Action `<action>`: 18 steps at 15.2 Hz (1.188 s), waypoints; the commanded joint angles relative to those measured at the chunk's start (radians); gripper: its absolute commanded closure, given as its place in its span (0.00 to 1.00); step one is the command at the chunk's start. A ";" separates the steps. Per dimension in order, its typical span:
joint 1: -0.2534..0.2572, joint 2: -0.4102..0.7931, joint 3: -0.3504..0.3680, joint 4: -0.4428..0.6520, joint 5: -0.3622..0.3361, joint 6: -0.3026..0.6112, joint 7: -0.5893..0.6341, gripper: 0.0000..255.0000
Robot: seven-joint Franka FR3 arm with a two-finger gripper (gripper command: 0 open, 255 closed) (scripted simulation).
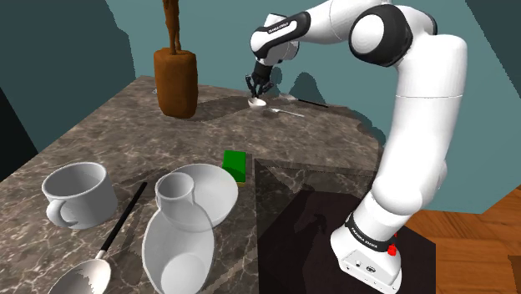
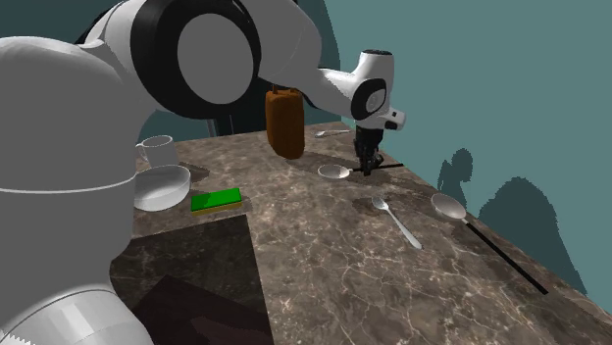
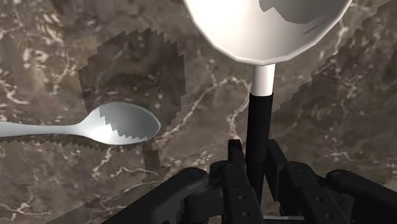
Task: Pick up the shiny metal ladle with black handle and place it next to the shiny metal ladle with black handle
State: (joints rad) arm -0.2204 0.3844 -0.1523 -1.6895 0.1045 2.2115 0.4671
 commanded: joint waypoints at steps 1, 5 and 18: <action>0.000 -0.011 -0.001 0.012 -0.003 -0.024 0.001 1.00; 0.001 -0.028 -0.003 0.043 -0.008 -0.071 0.006 1.00; 0.139 -0.141 0.046 -0.064 -0.073 -0.070 0.217 1.00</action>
State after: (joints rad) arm -0.0937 0.2493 -0.1114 -1.7496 0.0373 2.1429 0.6620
